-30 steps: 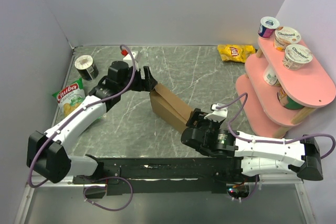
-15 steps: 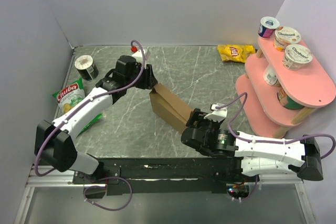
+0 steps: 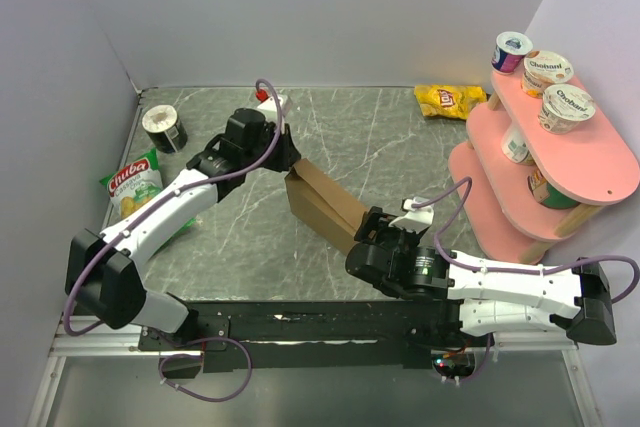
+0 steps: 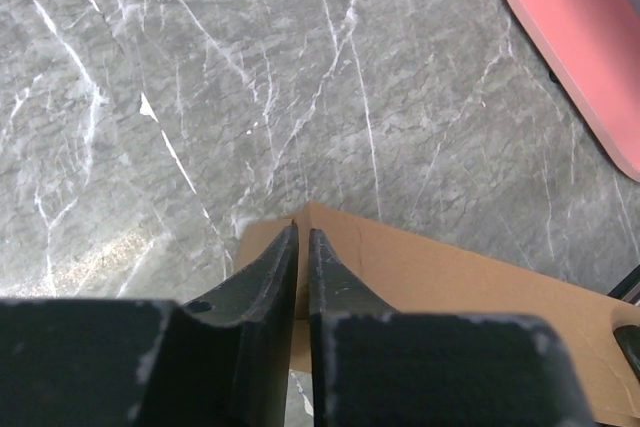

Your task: Fold the paper box

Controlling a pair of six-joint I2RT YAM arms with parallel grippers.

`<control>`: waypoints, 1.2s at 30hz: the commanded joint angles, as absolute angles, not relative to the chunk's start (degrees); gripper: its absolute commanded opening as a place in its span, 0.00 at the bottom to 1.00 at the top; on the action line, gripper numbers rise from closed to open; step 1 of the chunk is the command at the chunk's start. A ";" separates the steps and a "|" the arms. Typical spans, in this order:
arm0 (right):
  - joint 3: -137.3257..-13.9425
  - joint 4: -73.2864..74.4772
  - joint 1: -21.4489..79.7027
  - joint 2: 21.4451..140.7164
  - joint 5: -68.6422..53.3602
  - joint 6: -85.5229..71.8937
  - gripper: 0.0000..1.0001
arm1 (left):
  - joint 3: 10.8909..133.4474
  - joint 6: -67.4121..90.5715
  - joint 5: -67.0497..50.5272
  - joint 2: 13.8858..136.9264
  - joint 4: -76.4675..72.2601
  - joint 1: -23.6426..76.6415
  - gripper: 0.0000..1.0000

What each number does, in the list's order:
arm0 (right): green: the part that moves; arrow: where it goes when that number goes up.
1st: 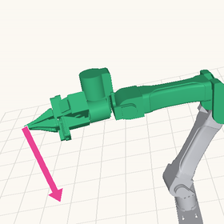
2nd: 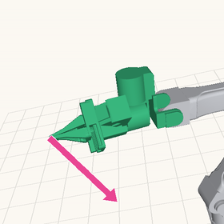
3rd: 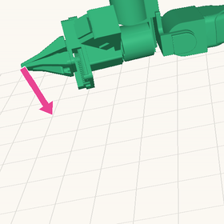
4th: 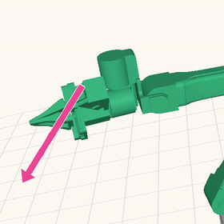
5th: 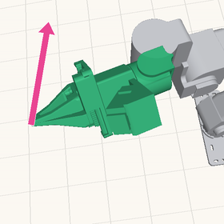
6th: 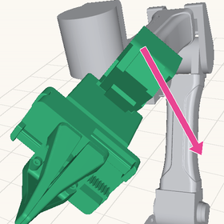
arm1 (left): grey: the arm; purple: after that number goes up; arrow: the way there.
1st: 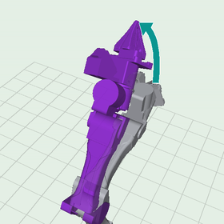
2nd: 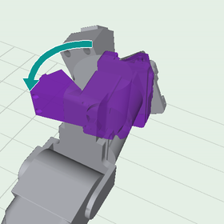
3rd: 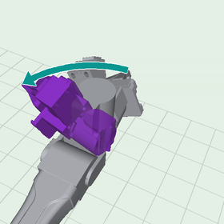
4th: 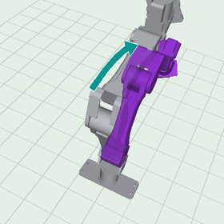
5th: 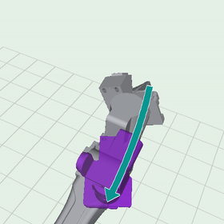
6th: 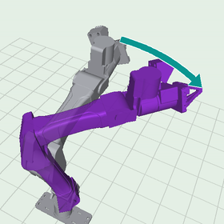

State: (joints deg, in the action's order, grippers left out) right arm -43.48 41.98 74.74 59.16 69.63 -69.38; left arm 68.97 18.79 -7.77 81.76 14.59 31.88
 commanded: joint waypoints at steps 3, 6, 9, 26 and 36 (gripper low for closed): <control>-39.20 53.61 75.06 61.08 59.59 -65.65 0.81 | 63.11 20.03 -7.03 81.12 18.81 32.70 0.11; -39.02 53.61 75.06 61.17 59.59 -66.09 0.82 | 60.91 21.44 -6.24 80.69 18.63 32.78 0.08; -38.85 53.70 74.97 61.08 59.50 -66.27 0.82 | 58.37 22.84 -5.89 79.98 17.67 32.78 0.08; -39.02 53.88 75.06 60.47 59.06 -65.83 0.83 | 44.92 30.49 -5.28 77.26 9.32 32.78 0.07; -39.11 53.44 75.15 58.80 58.97 -64.51 0.84 | 39.12 33.66 -3.78 77.17 7.21 32.78 0.06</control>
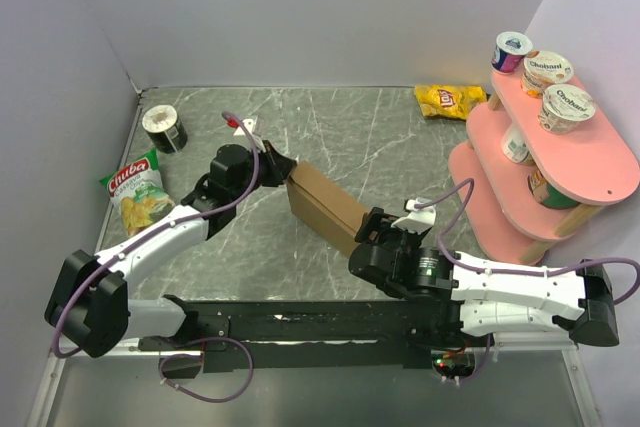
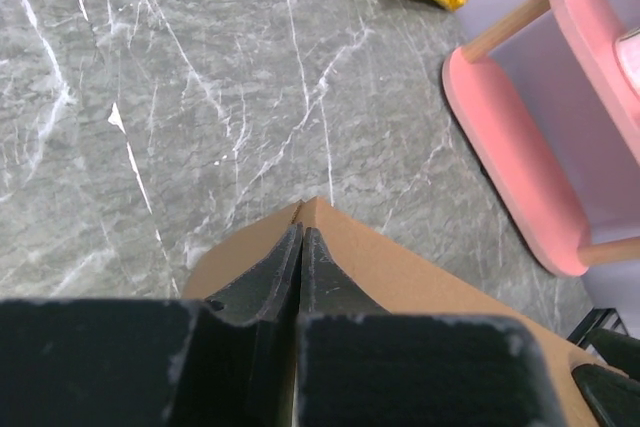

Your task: Fold the paper box

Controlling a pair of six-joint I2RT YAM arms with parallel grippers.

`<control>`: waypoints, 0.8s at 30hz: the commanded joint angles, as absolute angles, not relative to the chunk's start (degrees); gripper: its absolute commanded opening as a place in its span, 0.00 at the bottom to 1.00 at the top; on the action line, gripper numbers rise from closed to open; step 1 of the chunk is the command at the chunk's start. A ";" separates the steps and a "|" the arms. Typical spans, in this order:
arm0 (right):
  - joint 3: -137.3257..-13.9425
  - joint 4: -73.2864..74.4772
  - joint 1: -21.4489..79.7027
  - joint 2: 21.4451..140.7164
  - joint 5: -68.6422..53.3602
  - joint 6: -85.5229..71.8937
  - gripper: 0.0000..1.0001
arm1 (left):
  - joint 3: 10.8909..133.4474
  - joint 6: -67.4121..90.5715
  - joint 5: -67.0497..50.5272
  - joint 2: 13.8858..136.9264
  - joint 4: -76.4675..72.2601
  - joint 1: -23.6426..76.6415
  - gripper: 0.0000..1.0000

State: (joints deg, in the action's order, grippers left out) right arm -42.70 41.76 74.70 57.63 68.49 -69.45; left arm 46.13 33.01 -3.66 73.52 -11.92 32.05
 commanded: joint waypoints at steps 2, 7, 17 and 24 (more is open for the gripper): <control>-39.20 53.35 75.06 58.62 58.97 -64.08 0.84 | 38.32 34.45 -4.13 77.26 6.16 32.78 0.06; -39.73 53.09 75.06 58.18 58.62 -62.85 0.87 | 35.86 36.29 -4.92 77.52 3.96 33.13 0.05; -46.49 46.50 73.04 51.25 49.76 -48.71 0.98 | 36.74 36.12 -3.34 78.05 4.13 34.01 0.06; -47.11 43.68 65.84 44.92 39.21 -43.85 0.97 | 36.74 36.12 -2.90 77.96 4.04 34.28 0.06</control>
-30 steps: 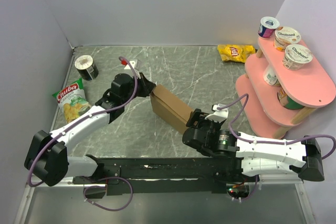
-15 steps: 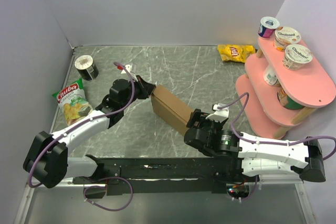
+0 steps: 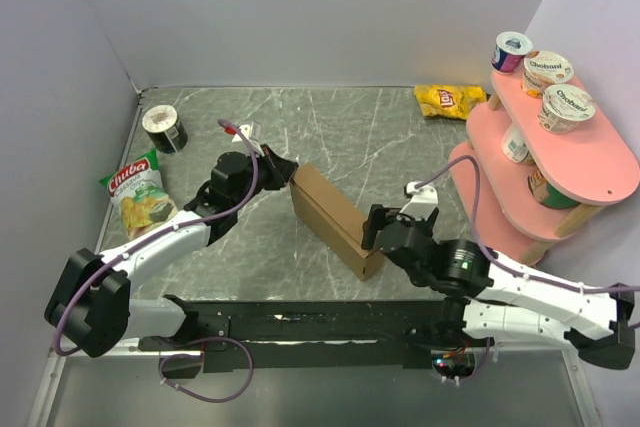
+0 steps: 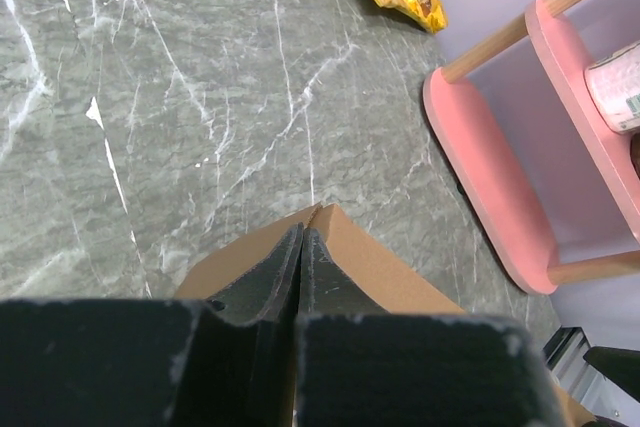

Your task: Fold the paper box

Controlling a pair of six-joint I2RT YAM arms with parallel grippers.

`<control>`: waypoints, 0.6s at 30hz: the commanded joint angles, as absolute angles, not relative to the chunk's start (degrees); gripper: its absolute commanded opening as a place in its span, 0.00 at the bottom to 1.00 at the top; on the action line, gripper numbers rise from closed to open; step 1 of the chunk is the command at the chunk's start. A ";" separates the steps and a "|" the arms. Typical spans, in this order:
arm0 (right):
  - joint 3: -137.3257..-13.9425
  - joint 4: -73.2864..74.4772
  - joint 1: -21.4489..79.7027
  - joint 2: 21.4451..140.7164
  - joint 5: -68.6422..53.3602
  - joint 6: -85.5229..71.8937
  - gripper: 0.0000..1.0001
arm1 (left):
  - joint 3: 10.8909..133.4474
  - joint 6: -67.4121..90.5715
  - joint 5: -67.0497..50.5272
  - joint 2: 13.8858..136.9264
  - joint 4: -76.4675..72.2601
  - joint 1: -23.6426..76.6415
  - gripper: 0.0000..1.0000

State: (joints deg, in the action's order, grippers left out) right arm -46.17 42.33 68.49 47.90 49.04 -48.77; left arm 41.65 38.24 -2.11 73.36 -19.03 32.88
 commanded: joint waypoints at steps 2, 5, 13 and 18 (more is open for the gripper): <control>-45.89 42.90 64.26 41.06 36.75 -43.77 0.95 | 36.83 36.04 -2.81 77.96 4.13 34.37 0.06; -44.83 40.61 62.15 35.61 32.71 -42.81 0.93 | 37.35 35.77 -2.37 77.96 4.57 34.45 0.06; -44.65 44.39 61.61 32.52 29.97 -45.88 0.89 | 37.97 35.33 -1.67 77.61 5.45 34.54 0.06; -42.89 42.19 61.52 33.49 27.34 -47.28 0.84 | 38.14 35.24 -1.32 77.08 6.06 34.63 0.06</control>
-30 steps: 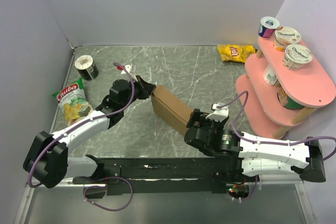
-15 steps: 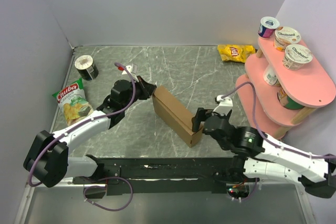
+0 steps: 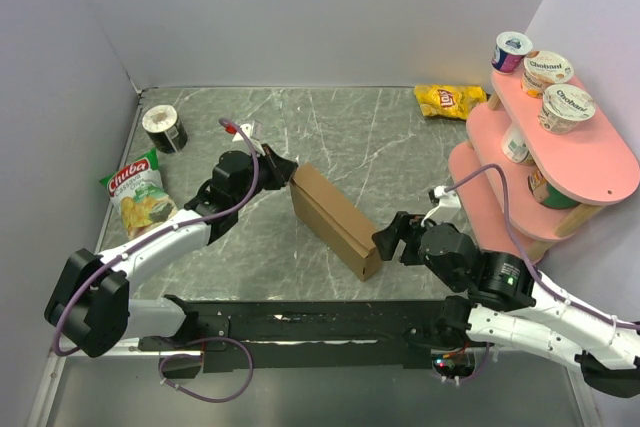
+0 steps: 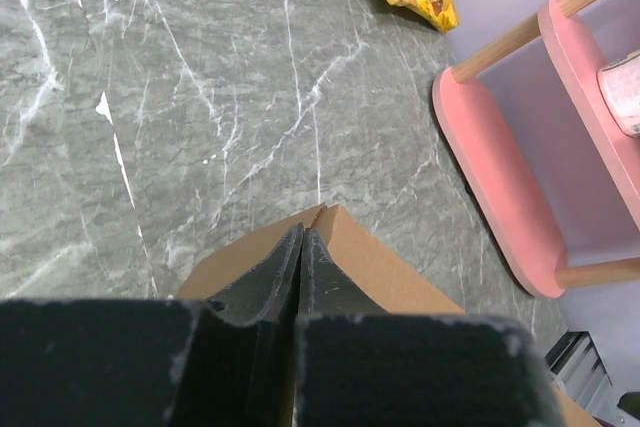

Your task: Fold the paper box

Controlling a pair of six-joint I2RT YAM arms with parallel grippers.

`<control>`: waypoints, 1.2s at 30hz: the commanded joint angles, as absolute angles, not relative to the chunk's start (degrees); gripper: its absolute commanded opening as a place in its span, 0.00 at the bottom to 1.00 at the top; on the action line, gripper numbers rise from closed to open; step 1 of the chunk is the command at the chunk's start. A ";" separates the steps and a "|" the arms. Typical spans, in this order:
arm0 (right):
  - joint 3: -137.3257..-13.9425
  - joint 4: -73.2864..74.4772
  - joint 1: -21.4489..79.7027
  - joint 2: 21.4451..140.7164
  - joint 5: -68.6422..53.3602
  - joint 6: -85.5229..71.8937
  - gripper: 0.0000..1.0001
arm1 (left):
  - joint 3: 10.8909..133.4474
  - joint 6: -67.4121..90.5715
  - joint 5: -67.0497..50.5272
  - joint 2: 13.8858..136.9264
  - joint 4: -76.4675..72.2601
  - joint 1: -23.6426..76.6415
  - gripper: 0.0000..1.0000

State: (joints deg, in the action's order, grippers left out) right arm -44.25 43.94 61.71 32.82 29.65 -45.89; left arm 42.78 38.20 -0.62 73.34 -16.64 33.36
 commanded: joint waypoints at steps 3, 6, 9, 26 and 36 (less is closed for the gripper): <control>-42.45 42.45 61.52 33.66 25.67 -48.33 0.80 | 38.23 35.33 -1.23 76.82 6.33 34.63 0.06; -41.49 43.15 61.52 33.75 24.52 -49.65 0.78 | 38.23 35.33 -1.06 76.73 6.24 34.72 0.06; -40.61 43.51 61.61 33.05 24.00 -51.06 0.70 | 38.23 35.51 -0.88 76.47 6.50 34.89 0.06; -34.98 47.02 61.61 31.90 22.33 -56.08 0.21 | 37.62 36.48 -0.79 76.82 5.71 35.33 0.06; -36.56 50.27 62.05 36.65 25.66 -55.46 0.19 | 38.50 36.48 -0.18 77.78 5.27 36.47 0.06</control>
